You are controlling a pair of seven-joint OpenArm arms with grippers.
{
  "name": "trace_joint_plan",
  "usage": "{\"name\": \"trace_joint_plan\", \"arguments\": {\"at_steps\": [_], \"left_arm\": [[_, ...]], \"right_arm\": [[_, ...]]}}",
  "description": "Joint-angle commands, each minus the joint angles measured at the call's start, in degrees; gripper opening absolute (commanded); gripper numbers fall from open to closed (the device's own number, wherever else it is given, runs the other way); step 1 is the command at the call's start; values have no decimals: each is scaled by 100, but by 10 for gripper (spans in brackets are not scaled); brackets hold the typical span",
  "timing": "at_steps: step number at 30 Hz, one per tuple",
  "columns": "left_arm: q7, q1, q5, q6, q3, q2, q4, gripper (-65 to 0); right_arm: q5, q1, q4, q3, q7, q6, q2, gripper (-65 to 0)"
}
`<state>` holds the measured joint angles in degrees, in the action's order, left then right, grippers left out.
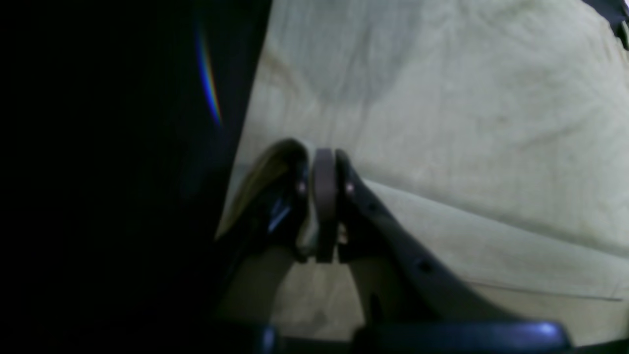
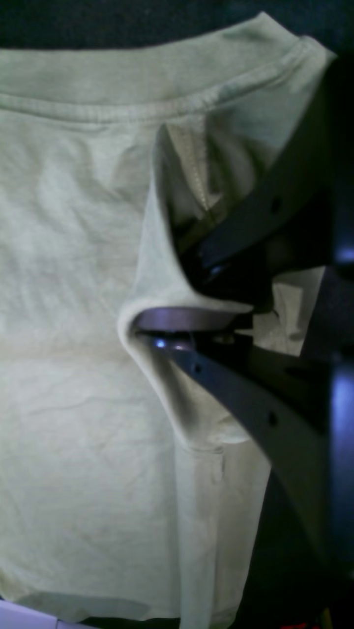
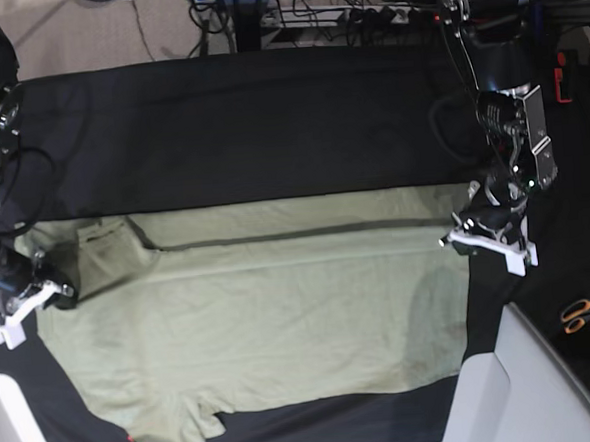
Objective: Fold the T-shirt properly
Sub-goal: 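Lift the grasped edge with both grippers and fold it over onto the shirt, then open both grippers and raise them off the folded edge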
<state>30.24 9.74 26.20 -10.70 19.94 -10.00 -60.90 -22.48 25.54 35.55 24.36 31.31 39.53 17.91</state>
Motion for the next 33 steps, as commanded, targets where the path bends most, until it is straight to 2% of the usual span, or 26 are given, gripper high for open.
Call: {"name": "trace_joint_plan", "arguments": {"at_steps": [1,2,4,7,9,11,14,16,18,20,25,29,33], "left_arm": [[-145,182,49,-42,6,-77,-24,-650],[-145,217,49,-42,14,-86,38,-650],[-154,235,49,-42,23,-86,108,-650],[-154,323,49,-42,23,-86,143,-632],[-162,349,49,-42,58,-77,126,-490],[-250,358,93,-42,85,-68,64,-395],[-628,305,101,-42,85,-68,-244,-352],[-690,182,101,-104,50,-103,-551,-324],[-690,-2,110,-350,41,-112,-938,-321],[-690,-257,110,-596,76,-112,-1272,-321],[-690,-1084,110,-622,93,-103,-1641,-324],[-690,-1787,110,-622,93,-103,-1694,-327],[-690,-2183,119,-622,93,-95,-1668,-327]], "right_arm": [[-112,167,71,12,-199,47,86,-641],[-112,167,71,12,-269,47,86,-629],[-112,167,71,30,-357,47,86,-552],[-139,149,71,48,-375,47,86,-357],[-165,141,98,65,-393,47,86,-225],[-165,79,124,355,-507,47,77,-138],[-165,-44,300,918,-560,47,51,-132],[-165,-255,652,1252,-401,47,-29,-135],[-165,-545,1197,1595,-67,47,-99,-135],[-165,-809,1794,2008,293,47,-380,-137],[-156,-1539,3227,3151,1120,47,-1119,-137],[-156,-1767,3333,3555,1260,-54,-1418,-135],[-165,-1794,2841,3564,1234,-54,-1418,-135]]}}
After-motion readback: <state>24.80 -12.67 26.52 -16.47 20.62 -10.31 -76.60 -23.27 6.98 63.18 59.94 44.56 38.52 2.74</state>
